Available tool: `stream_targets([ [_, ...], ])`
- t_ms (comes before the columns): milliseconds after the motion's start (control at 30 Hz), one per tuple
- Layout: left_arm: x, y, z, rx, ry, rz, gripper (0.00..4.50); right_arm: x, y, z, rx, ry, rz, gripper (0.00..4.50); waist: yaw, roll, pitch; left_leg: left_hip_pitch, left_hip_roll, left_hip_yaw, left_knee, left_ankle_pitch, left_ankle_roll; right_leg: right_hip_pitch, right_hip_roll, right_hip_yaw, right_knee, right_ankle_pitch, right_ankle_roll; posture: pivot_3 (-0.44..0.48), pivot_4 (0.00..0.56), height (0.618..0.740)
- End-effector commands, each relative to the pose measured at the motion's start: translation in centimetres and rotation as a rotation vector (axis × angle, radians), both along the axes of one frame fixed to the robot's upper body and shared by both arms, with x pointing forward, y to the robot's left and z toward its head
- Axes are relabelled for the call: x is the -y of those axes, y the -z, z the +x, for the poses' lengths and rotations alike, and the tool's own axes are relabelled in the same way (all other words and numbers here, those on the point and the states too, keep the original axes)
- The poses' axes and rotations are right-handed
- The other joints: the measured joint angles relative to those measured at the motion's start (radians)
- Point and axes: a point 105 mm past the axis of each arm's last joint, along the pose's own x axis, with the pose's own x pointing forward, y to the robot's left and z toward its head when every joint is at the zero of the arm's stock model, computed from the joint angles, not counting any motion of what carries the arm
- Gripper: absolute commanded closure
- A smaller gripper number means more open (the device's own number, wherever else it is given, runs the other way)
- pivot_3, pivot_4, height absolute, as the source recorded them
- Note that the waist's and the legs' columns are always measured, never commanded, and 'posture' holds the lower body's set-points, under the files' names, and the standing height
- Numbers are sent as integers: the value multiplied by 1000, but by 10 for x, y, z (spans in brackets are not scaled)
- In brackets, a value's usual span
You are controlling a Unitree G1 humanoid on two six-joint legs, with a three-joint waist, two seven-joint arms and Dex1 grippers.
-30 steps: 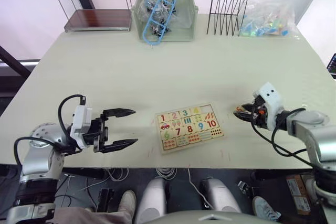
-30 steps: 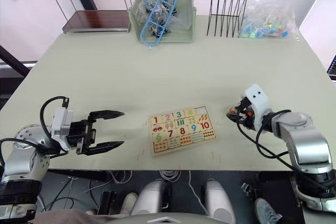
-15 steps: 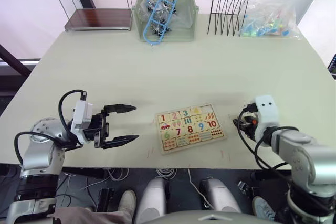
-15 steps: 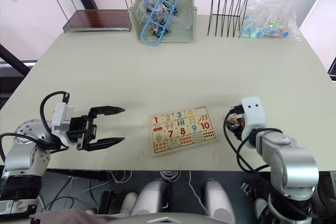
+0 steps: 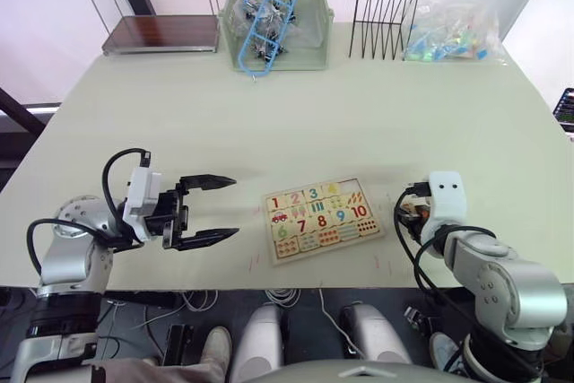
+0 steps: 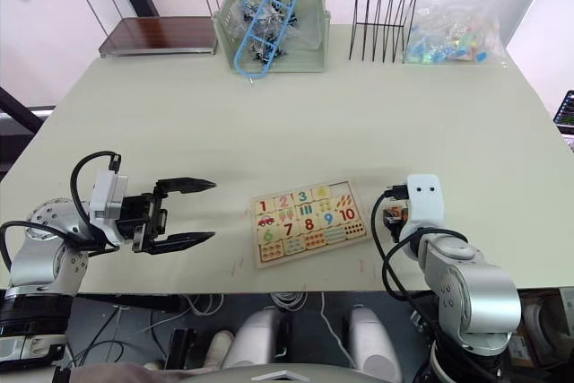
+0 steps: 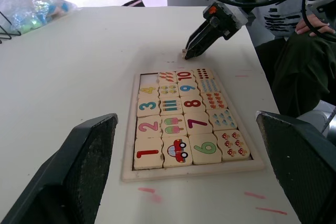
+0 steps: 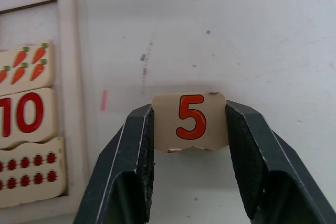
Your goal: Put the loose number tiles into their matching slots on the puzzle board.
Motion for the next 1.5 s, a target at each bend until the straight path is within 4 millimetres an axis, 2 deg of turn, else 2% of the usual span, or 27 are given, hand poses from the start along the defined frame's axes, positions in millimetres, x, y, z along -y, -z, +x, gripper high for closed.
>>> stream_targets([
  [33, -2, -5, -1, 10, 25, 12, 0, 0, -15, 0, 64, -12, -23, 2075, -1, 0, 0, 0, 0, 0, 0, 0, 0, 0, 0, 0, 0, 1, 1, 0, 150, 740],
  [100, -2, -4, -1, 5, 28, 13, 0, -1, -17, 0, 76, -19, -27, 1276, -1, 0, 0, 0, 0, -1, 0, 0, 0, 0, 0, -1, 0, 1, 1, 0, 150, 740],
  [133, -3, -4, -1, 2, 29, 14, 0, -1, -18, 0, 80, -20, -23, 734, -1, 0, 0, 0, 0, -1, 0, 0, 0, 0, 0, -1, 0, 0, 1, 0, 150, 740],
  [167, -4, -3, -1, -7, 32, 19, 0, -2, -23, 1, 105, -32, -16, 583, -1, 0, 0, 0, 0, -1, 0, 0, 0, 0, 0, -1, 0, 0, 1, 0, 150, 740],
  [200, -5, -1, -2, -18, 36, 23, 0, -3, -28, 1, 126, -43, -15, 125, -1, 0, 0, 0, 0, -1, 0, 0, 0, 0, 0, -1, 0, 0, 1, 0, 150, 740],
  [400, -7, 3, -5, -37, 40, 34, 0, -2, -45, 3, 212, -101, 4, 125, -1, 0, 0, -1, 0, -2, 0, 0, 0, 0, 0, -1, -1, 0, 1, 0, 150, 740],
  [667, -10, 2, -2, -24, 7, 29, 0, 12, -65, 16, 297, -225, -11, 125, 0, 0, 0, -4, 0, -5, 0, 0, 0, -2, 0, -3, -1, 1, 1, 0, 150, 740],
  [733, -11, 0, -2, -31, 4, 25, 0, 7, -72, 17, 354, -308, 10, 125, 0, 0, 0, -5, -1, -6, 0, 0, 0, -2, 0, -4, -1, 1, 1, 0, 150, 740],
  [933, -12, -1, -5, -56, 5, 13, 0, 7, -78, 15, 418, -561, 24, 125, 0, 0, 0, -6, -1, -7, 0, 0, 0, -2, 0, -5, -2, 1, 1, 0, 150, 740],
  [1167, -8, -2, -6, -65, 58, 30, 0, 23, -74, 18, 472, -803, -7, 125, 2, 0, 0, -6, -1, -7, 1, 0, 0, -1, 1, -6, -1, 1, 2, 0, 150, 740],
  [1267, -6, -1, -5, -66, 80, 44, 0, 35, -63, 23, 458, -882, -72, 125, 3, 0, 0, -6, -1, -7, 1, 0, 0, -1, 1, -5, -1, 1, 2, 0, 150, 740],
  [1433, -6, -2, -1, -62, 90, 49, 0, 43, -50, 14, 425, -1105, -11, 125, 6, 0, 0, -6, -1, -7, 1, 0, 0, -1, 1, -5, -1, 1, 2, 0, 150, 740],
  [1500, -6, -2, 0, -59, 93, 50, 0, 48, -39, 15, 393, -1168, -67, 125, 4, 0, 0, -6, -1, -7, 1, 0, 0, -1, 1, -5, -1, 1, 2, 0, 150, 740],
])
